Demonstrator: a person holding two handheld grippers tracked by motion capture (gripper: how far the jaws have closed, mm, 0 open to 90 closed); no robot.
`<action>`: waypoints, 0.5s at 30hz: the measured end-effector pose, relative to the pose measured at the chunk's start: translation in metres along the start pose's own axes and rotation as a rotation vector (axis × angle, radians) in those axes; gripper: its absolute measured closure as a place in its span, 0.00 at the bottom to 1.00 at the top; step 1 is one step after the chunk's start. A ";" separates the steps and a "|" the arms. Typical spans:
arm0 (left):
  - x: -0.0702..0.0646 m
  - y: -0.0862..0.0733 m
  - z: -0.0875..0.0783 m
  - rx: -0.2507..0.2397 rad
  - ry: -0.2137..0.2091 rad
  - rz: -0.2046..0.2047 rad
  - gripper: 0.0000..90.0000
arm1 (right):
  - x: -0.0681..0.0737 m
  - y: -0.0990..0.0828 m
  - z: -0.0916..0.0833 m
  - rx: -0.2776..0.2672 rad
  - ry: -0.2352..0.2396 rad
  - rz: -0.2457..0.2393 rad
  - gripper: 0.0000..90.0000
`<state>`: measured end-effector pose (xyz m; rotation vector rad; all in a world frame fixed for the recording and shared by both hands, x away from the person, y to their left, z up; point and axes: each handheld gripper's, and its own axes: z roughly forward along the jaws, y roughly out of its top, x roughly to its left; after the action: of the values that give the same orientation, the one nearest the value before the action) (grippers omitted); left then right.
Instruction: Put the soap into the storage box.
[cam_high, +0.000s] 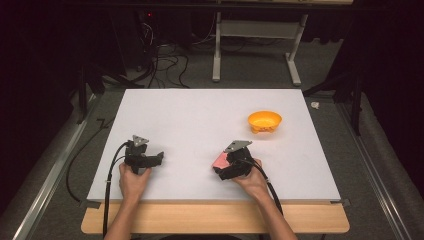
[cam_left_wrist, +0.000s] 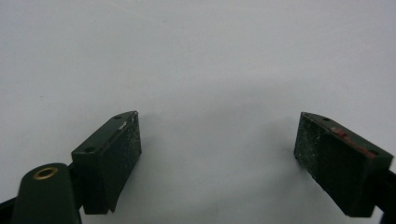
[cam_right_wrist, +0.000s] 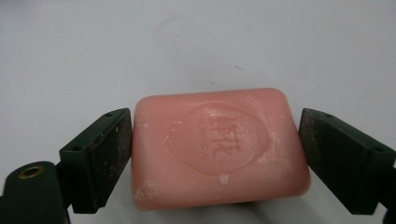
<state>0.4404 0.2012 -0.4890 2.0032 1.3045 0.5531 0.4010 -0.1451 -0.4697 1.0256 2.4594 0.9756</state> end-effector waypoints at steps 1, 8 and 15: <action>0.000 0.000 0.000 0.000 0.000 0.000 0.17 | 0.000 0.000 0.001 -0.002 0.000 0.004 0.13; 0.000 0.000 0.000 0.000 0.000 0.000 0.17 | -0.002 -0.001 0.005 0.009 0.012 -0.001 0.13; 0.000 0.000 0.000 0.000 0.000 0.000 0.17 | -0.001 -0.004 0.012 0.042 0.007 -0.003 0.14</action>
<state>0.4403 0.2012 -0.4890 2.0033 1.3046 0.5528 0.4055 -0.1418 -0.4808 1.0337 2.4956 0.9323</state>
